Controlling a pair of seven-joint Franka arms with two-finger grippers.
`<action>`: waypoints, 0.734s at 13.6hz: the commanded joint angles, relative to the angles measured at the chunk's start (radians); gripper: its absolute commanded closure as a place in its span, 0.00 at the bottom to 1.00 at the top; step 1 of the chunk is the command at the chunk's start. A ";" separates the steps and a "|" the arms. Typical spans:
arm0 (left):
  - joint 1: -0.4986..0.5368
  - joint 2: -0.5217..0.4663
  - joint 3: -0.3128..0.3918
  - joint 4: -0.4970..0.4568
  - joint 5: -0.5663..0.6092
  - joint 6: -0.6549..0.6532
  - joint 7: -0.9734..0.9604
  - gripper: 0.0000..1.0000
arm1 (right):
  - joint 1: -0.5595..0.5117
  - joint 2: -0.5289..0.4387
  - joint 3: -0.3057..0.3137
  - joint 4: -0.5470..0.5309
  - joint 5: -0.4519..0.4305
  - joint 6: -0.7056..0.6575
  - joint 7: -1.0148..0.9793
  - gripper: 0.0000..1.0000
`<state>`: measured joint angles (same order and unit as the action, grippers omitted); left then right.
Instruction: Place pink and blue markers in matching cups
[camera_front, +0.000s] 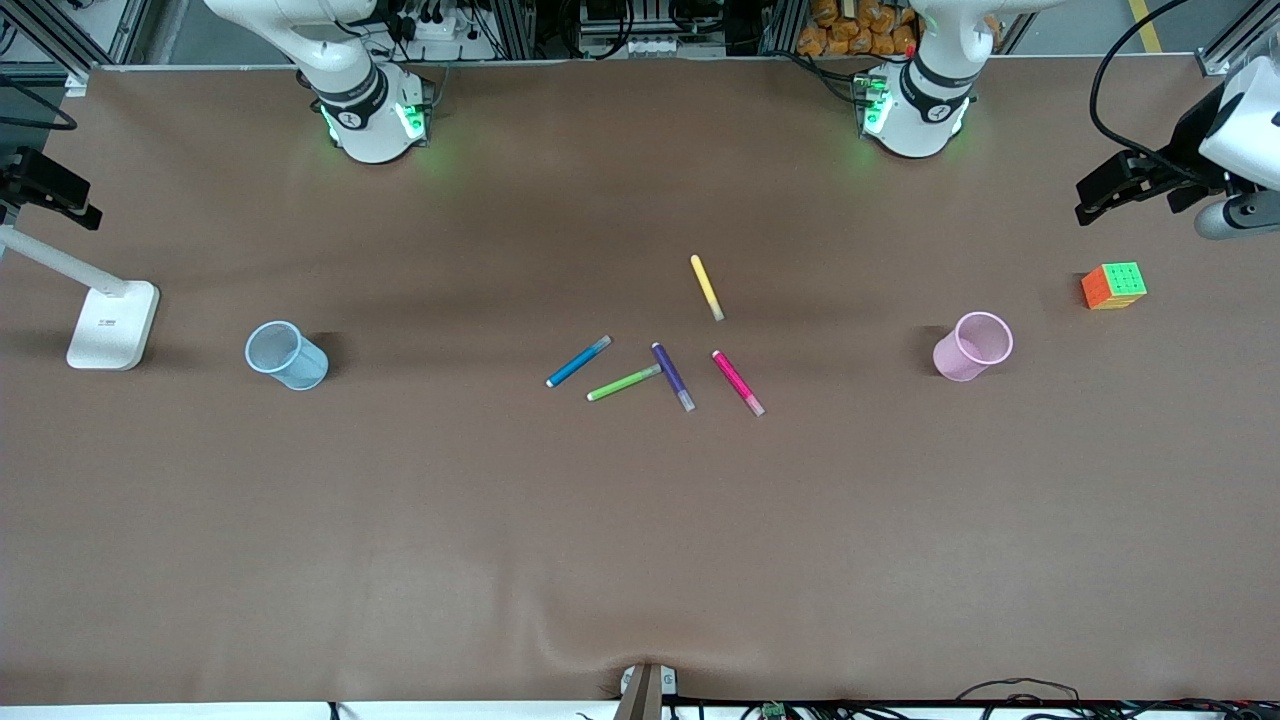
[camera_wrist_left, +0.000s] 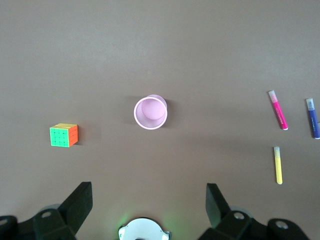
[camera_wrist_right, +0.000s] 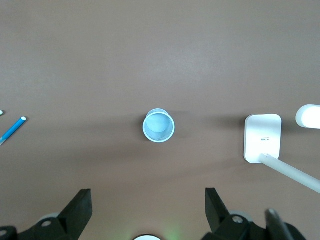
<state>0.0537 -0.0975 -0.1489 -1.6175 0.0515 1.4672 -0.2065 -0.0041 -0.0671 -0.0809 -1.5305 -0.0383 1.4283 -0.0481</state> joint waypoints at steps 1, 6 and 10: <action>0.003 0.012 0.006 0.033 0.001 -0.028 -0.001 0.00 | -0.008 0.012 0.001 0.020 0.015 -0.006 0.002 0.00; 0.031 0.033 0.015 0.050 -0.002 -0.028 -0.002 0.00 | -0.031 0.012 0.004 0.016 0.017 -0.009 -0.002 0.00; 0.057 0.067 0.014 0.071 -0.001 -0.028 -0.007 0.00 | -0.030 0.012 0.004 0.018 0.017 -0.006 -0.004 0.00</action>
<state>0.1028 -0.0656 -0.1327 -1.5906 0.0516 1.4648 -0.2070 -0.0182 -0.0651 -0.0851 -1.5305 -0.0383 1.4280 -0.0482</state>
